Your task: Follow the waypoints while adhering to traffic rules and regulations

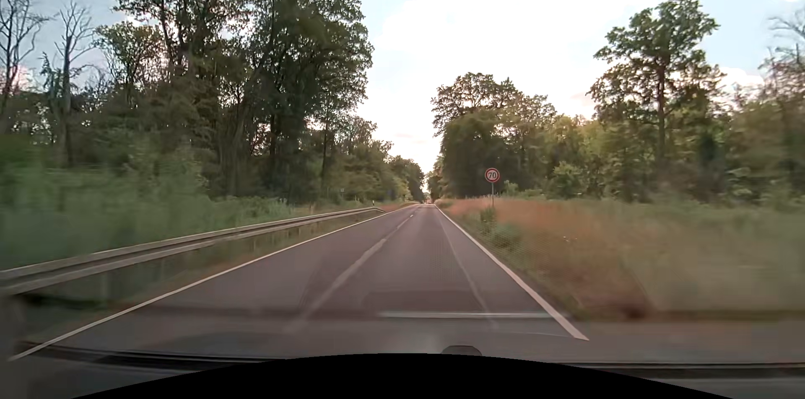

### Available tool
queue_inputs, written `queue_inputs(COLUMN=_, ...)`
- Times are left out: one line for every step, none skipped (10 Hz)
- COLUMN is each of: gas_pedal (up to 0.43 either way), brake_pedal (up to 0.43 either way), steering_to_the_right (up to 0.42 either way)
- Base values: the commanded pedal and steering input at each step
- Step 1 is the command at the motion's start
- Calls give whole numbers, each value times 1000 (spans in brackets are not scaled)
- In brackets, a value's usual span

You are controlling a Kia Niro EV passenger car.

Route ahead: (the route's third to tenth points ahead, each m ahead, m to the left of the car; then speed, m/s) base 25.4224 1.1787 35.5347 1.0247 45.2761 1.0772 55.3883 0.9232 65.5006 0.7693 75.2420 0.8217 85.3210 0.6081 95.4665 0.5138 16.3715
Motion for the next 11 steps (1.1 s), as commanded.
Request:
queue_inputs(gas_pedal=98, brake_pedal=0, steering_to_the_right=-4)
queue_inputs(gas_pedal=98, brake_pedal=0, steering_to_the_right=-4)
queue_inputs(gas_pedal=98, brake_pedal=0, steering_to_the_right=-4)
queue_inputs(gas_pedal=98, brake_pedal=0, steering_to_the_right=-4)
queue_inputs(gas_pedal=98, brake_pedal=0, steering_to_the_right=-4)
queue_inputs(gas_pedal=98, brake_pedal=0, steering_to_the_right=-4)
queue_inputs(gas_pedal=98, brake_pedal=0, steering_to_the_right=-4)
queue_inputs(gas_pedal=98, brake_pedal=0, steering_to_the_right=-4)
queue_inputs(gas_pedal=98, brake_pedal=0, steering_to_the_right=-4)
queue_inputs(gas_pedal=98, brake_pedal=0, steering_to_the_right=-4)
queue_inputs(gas_pedal=98, brake_pedal=0, steering_to_the_right=-4)
